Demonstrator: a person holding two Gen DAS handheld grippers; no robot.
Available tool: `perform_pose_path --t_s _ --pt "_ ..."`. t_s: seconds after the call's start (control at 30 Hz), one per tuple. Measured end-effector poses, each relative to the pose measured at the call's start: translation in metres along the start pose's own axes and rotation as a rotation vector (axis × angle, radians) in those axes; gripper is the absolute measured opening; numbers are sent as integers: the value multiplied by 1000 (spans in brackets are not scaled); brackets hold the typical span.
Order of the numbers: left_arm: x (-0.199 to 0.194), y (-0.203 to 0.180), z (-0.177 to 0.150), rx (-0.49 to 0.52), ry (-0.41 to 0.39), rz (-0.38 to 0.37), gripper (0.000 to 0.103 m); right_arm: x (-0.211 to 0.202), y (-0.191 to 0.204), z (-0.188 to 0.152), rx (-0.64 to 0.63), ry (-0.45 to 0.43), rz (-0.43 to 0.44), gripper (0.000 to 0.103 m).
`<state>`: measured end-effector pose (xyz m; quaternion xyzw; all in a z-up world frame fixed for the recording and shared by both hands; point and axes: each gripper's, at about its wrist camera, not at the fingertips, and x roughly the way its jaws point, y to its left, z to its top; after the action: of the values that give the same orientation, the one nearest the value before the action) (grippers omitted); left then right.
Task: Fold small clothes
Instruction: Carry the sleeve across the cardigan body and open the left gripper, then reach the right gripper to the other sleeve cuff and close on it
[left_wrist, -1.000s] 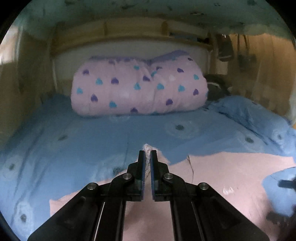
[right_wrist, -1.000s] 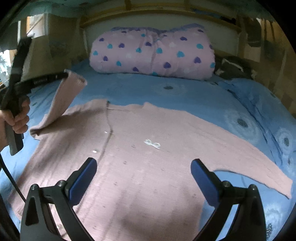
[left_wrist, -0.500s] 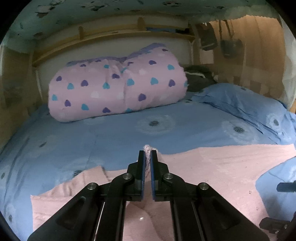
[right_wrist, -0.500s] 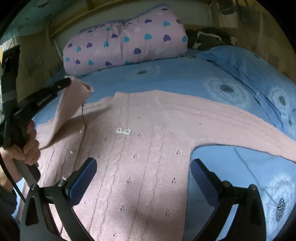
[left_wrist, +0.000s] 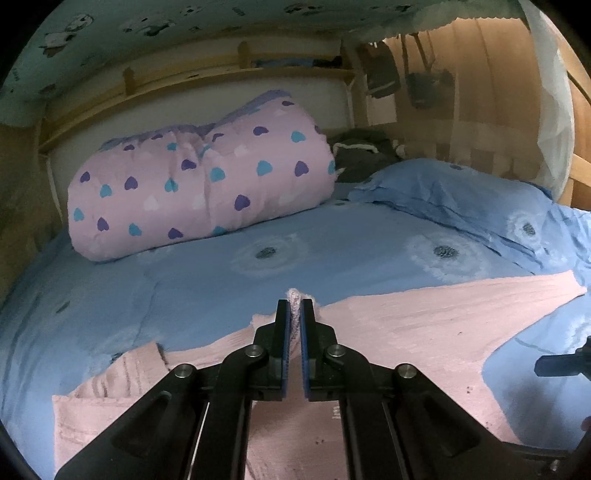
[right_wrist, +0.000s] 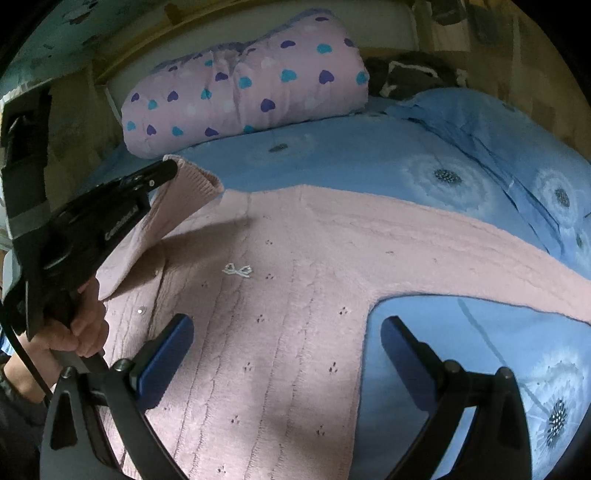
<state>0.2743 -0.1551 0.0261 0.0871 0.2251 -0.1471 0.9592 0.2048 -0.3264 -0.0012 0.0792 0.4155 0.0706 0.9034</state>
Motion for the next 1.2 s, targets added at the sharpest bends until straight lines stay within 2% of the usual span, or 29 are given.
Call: perform_pose_path --t_s 0.33,0.43,0.57,0.7,0.83,0.9,0.97,1.03,1.07,1.2 --pt "-13 -17 4 -8 -37 -51 0 -4 -9 0 28 -10 -9 103" --pt "-11 -26 2 21 -34 -55 0 -3 -9 0 28 -9 -10 103" --pt "-6 -31 -5 24 -17 -64 0 -3 -9 0 23 -5 -10 103" --pt "0 -40 -10 70 9 -72 0 -3 -9 0 24 -7 -11 103" --pt "-3 -31 -8 41 77 -150 2 -2 -11 2 37 -6 -15 103" --pt "-17 -10 3 -28 94 -190 13 -2 -14 4 48 -13 -17 103" --pt "-30 8 10 -69 108 -210 40 -1 -17 8 63 -11 -20 103" --pt "-50 33 14 -87 99 -194 45 1 -18 11 81 -9 1 103" --pt "-61 47 13 -82 92 -156 46 3 -18 13 87 -10 11 103" --pt "-94 91 -11 -24 120 69 47 12 -14 20 102 1 77 103"
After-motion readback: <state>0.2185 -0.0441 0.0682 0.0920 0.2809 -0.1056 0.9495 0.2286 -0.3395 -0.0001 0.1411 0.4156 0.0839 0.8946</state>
